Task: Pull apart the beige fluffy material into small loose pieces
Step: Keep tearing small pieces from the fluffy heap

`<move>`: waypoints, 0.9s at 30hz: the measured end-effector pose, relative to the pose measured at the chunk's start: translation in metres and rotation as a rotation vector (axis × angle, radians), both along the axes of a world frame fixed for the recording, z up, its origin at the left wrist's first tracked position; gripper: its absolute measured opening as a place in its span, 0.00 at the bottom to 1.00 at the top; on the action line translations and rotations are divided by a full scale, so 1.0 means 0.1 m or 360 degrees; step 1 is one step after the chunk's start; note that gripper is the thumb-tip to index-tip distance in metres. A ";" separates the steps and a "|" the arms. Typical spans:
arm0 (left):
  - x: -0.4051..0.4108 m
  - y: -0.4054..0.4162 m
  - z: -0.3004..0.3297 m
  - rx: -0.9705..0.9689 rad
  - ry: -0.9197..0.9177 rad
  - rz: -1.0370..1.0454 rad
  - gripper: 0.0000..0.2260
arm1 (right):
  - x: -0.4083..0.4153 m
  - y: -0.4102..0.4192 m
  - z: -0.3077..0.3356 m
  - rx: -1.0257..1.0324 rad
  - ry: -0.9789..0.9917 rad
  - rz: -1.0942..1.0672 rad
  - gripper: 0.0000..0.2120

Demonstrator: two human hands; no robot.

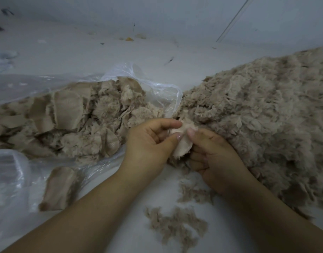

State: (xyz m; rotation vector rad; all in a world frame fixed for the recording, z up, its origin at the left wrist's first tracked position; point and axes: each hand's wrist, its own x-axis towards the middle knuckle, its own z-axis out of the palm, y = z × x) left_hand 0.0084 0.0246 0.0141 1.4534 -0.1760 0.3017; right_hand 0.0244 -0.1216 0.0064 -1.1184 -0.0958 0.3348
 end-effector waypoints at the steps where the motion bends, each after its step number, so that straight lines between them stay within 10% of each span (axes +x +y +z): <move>1: 0.00 0.02 -0.02 0.0006 0.0008 0.0012 0.11 | 0.00 0.00 0.00 0.0009 -0.0005 0.0000 0.13; 16: 0.04 0.07 0.04 -0.0026 0.0517 -0.0397 0.08 | -0.01 -0.04 -0.04 -0.0259 -0.0083 0.0181 0.07; 27: 0.10 0.19 0.01 -0.0132 0.0283 0.0019 0.09 | 0.01 -0.01 0.01 -0.0129 0.0171 -0.0093 0.30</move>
